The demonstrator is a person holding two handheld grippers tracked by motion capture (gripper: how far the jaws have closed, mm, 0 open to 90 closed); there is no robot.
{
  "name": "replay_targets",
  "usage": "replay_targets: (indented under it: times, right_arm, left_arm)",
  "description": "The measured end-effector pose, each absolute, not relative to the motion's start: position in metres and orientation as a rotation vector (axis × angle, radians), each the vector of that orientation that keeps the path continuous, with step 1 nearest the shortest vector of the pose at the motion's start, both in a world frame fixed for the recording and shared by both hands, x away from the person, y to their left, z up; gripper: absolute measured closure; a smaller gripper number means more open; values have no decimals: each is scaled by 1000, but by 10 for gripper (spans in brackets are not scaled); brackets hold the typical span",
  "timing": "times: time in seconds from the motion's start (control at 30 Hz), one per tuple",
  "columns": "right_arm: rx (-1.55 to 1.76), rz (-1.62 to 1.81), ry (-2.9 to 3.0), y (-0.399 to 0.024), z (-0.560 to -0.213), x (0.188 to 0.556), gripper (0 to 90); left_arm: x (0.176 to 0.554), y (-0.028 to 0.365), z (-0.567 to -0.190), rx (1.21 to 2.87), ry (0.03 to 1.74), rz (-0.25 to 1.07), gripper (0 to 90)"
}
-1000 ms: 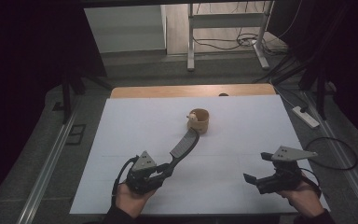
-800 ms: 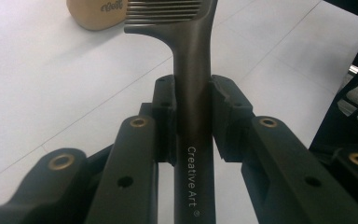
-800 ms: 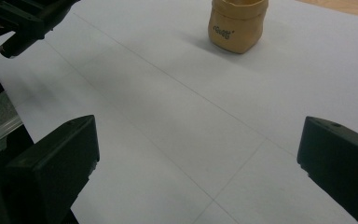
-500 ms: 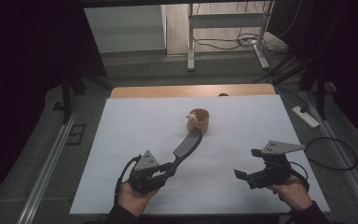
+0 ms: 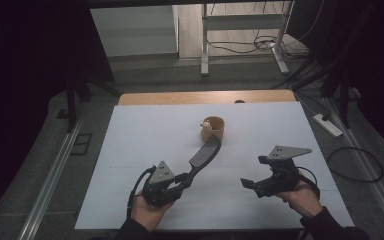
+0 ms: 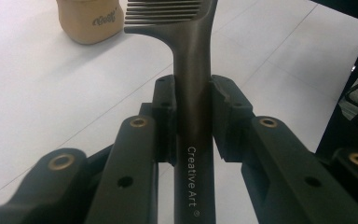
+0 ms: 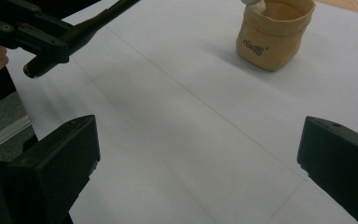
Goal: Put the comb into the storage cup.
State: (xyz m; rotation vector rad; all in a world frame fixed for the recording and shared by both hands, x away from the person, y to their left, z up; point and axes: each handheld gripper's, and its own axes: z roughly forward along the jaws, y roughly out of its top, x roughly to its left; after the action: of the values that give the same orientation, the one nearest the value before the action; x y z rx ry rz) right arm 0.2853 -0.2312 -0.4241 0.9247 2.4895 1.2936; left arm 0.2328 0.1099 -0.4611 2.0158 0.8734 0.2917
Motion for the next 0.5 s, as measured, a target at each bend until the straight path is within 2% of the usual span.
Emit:
replay_targets:
  times: [0.5]
  right_arm:
    - [938, 1287, 2536, -206, -417, 299, 0]
  left_arm:
    - [234, 104, -463, 1978, 871, 301, 722]
